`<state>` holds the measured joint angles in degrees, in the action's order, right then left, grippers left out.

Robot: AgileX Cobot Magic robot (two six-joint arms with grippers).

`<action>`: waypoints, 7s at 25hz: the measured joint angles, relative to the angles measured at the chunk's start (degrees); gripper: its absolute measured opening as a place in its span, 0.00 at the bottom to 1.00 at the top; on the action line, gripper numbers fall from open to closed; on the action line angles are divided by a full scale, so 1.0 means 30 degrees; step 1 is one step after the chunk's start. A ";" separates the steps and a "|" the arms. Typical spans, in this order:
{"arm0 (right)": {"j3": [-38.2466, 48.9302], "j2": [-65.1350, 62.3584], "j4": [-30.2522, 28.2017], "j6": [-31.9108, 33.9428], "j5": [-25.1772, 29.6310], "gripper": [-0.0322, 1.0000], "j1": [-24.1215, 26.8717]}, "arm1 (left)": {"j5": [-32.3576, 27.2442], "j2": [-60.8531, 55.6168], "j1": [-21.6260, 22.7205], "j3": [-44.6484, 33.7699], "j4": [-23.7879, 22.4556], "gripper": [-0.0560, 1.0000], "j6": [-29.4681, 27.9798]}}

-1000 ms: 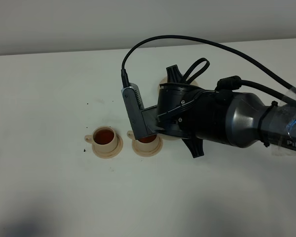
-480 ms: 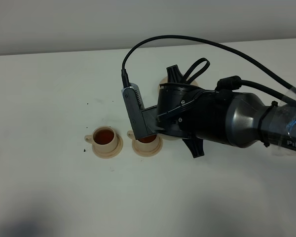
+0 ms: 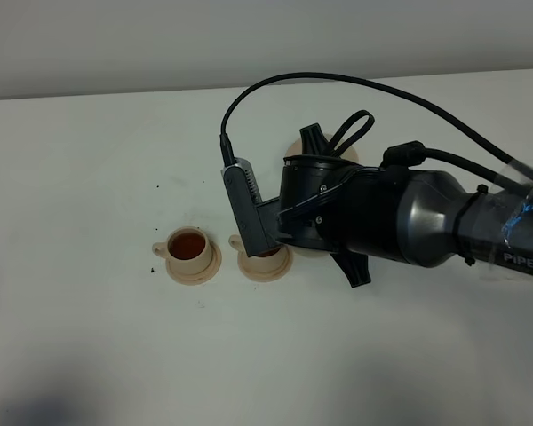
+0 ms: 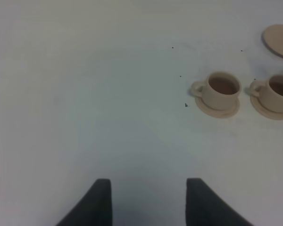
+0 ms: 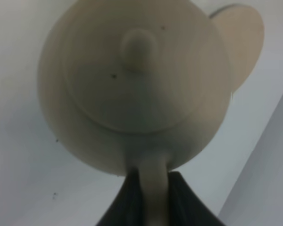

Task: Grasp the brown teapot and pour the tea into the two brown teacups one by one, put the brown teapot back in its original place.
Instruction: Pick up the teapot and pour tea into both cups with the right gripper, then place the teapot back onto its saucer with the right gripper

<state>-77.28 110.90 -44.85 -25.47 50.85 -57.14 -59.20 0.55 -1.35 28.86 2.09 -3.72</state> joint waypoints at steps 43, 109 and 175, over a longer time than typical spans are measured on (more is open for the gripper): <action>-0.0358 0.0006 -0.0910 -0.0138 0.0576 0.15 -0.0389 | 0.0000 0.0000 0.0000 0.0000 0.0000 0.44 0.0000; -0.0358 -0.0358 0.1771 0.8609 0.1803 0.15 -0.0389 | 0.0000 0.0000 0.0000 0.0000 0.0000 0.44 0.0000; -0.3507 0.4977 0.9524 1.4494 -0.9365 0.25 0.7603 | 0.0000 0.0000 0.0000 0.0000 0.0000 0.44 0.0012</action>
<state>-87.80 125.83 -16.27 18.02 22.76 -34.33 -59.20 0.55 -1.35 28.86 2.09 -3.69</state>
